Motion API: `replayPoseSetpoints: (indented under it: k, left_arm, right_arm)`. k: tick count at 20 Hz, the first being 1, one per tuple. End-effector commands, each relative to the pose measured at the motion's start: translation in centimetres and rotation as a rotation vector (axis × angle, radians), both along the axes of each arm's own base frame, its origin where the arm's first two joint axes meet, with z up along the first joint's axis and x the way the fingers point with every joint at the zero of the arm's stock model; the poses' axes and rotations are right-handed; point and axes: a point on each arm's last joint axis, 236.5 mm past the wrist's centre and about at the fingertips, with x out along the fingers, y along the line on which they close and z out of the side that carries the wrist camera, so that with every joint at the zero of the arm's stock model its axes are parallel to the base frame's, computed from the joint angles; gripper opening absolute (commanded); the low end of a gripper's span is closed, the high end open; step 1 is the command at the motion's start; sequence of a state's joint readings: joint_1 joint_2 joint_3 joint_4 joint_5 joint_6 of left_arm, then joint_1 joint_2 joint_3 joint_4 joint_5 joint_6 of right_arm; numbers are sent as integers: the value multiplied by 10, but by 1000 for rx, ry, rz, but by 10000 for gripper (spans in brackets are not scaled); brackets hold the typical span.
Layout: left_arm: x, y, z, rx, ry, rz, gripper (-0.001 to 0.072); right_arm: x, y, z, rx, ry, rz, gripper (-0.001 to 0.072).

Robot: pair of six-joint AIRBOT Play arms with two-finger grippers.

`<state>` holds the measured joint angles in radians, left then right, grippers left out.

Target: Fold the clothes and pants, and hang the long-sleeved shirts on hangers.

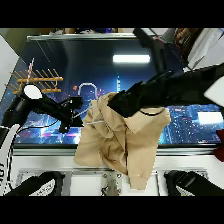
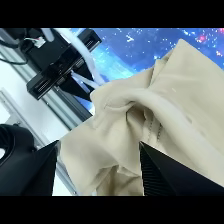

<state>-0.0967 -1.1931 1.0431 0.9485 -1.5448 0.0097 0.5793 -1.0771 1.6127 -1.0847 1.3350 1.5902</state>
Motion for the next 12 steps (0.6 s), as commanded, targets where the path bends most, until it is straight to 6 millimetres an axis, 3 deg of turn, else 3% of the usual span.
replayPoseSetpoints:
  k: [1,7,10,12]
  left_arm:
    - [-1,0,0,0,3,-3,22]
    - [-8,1,1,0,27,-20,22]
    - [-7,1,1,0,26,-19,22]
    - [-8,1,1,0,26,-19,22]
  right_arm:
    - [-19,-26,14,18,-40,142,544]
    - [2,-106,23,193,-132,96,541]
    - [37,-167,-2,213,-117,-130,537]
    - [50,-194,-9,220,-91,-229,537]
